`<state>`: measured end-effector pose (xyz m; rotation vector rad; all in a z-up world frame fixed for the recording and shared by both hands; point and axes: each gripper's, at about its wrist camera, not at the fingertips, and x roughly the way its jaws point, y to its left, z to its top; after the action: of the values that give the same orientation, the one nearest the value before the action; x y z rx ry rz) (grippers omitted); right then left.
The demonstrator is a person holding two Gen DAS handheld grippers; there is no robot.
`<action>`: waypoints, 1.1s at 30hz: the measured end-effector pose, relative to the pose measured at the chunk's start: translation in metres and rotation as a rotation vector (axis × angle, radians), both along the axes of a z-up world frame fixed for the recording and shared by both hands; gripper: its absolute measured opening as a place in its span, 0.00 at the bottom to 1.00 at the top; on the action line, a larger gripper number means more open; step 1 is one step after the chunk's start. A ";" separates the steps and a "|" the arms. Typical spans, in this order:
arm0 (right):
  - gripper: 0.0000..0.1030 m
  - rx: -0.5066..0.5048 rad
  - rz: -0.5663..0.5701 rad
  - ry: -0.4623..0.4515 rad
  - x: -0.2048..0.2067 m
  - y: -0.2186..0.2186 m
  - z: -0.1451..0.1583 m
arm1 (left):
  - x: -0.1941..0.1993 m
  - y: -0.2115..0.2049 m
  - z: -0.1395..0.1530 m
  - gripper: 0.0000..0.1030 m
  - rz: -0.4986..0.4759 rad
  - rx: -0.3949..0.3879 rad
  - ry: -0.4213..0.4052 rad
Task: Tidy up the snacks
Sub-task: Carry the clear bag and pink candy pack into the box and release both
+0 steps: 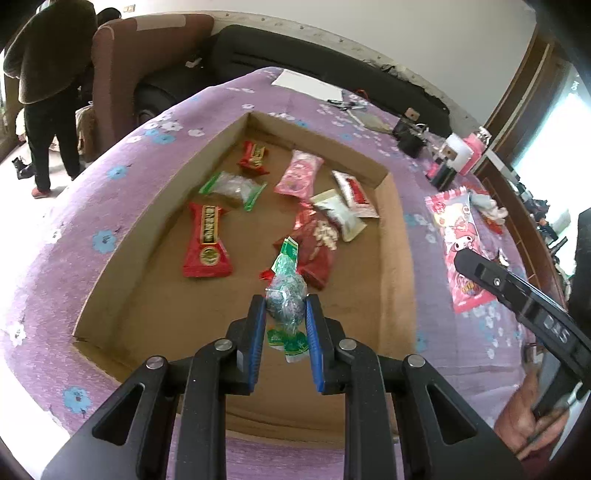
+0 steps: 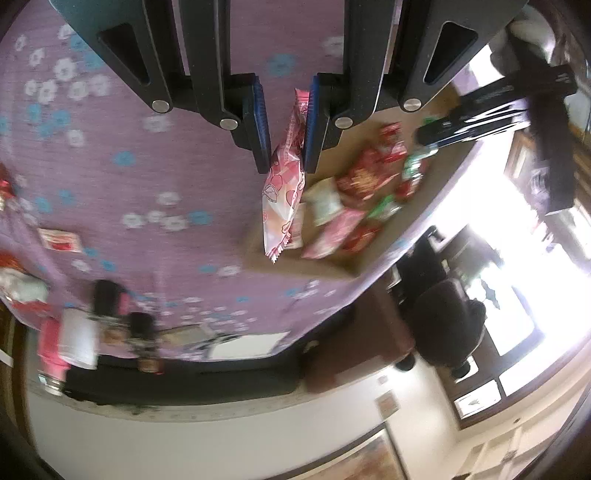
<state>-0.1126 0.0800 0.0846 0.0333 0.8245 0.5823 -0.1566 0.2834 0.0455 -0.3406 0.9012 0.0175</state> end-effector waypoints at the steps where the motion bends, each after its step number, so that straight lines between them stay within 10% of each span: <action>1: 0.17 -0.002 0.017 0.005 -0.003 0.008 -0.001 | 0.000 0.001 -0.001 0.18 0.006 0.007 0.006; 17: 0.17 -0.065 0.132 0.063 -0.019 0.073 -0.029 | -0.005 0.012 -0.001 0.19 0.022 0.022 0.019; 23: 0.21 -0.071 0.130 0.071 -0.018 0.072 -0.034 | -0.008 0.013 0.008 0.52 0.052 0.025 -0.014; 33: 0.43 -0.064 0.127 0.012 -0.026 0.067 -0.022 | -0.009 0.006 0.016 0.55 0.092 0.126 -0.023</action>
<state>-0.1388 0.1469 0.0622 -0.0750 0.8603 0.6751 -0.1657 0.2895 0.0614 -0.2640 0.8570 0.1542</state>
